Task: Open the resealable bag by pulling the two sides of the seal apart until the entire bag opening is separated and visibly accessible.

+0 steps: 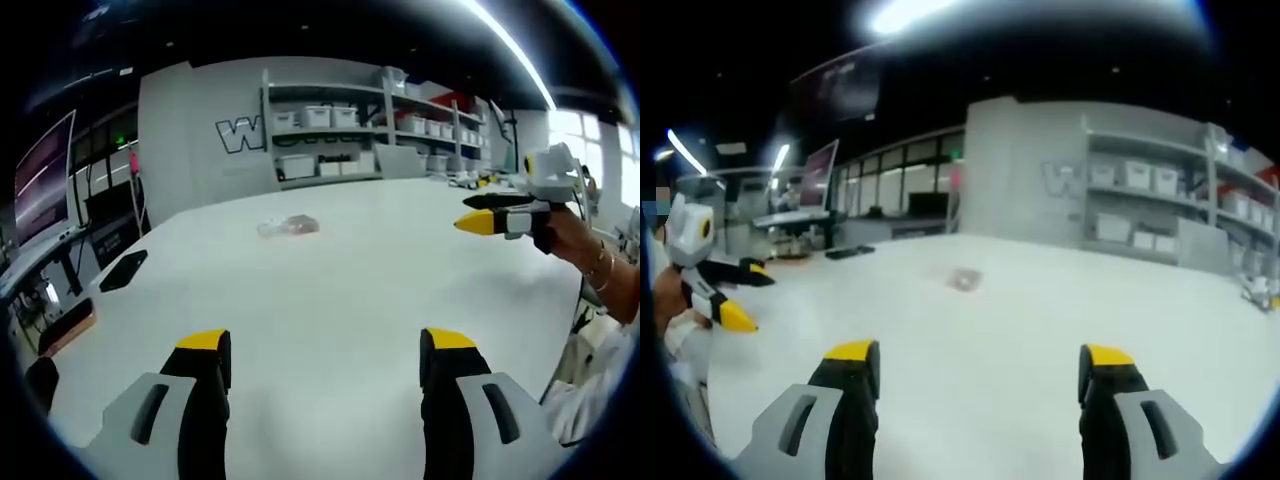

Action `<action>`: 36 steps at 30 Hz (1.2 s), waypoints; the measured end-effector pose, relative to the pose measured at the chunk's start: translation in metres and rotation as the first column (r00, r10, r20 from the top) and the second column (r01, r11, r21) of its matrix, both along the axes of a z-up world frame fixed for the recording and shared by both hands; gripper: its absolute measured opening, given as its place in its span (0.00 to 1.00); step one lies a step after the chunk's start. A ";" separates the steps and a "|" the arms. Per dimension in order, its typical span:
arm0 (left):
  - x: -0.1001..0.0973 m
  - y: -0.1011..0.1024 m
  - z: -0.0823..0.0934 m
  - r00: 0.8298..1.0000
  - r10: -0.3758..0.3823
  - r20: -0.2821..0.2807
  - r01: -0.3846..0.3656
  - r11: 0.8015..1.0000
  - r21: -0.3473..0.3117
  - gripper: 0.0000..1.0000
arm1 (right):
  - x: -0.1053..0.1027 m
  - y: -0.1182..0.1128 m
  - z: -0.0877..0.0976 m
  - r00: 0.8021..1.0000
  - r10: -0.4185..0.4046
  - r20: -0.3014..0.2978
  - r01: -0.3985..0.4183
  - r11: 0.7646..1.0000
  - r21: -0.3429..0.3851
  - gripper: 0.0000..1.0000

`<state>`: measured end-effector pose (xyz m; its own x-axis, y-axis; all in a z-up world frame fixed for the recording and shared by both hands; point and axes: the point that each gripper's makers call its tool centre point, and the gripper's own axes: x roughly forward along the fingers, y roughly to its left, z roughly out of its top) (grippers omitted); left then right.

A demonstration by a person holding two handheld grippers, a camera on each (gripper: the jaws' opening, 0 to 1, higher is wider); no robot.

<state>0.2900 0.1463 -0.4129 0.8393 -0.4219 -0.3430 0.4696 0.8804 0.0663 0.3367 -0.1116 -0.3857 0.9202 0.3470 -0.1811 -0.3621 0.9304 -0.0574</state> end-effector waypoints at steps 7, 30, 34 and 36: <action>-0.001 0.001 -0.002 1.000 0.003 -0.003 -0.003 1.000 -0.002 0.76 | 0.007 0.001 0.000 1.000 0.006 -0.010 -0.006 1.000 -0.004 0.82; -0.001 -0.005 -0.003 1.000 -0.013 -0.006 0.013 1.000 -0.010 0.76 | 0.024 0.016 0.019 0.999 0.035 0.014 -0.034 0.999 -0.036 0.81; -0.001 -0.005 -0.002 1.000 -0.013 -0.003 0.013 1.000 -0.011 0.76 | 0.028 0.021 0.020 0.999 0.046 0.007 -0.046 0.998 -0.038 0.80; -0.001 -0.004 -0.002 1.000 -0.012 -0.002 0.012 1.000 -0.012 0.76 | 0.030 0.023 0.020 0.999 0.052 0.004 -0.052 0.998 -0.041 0.80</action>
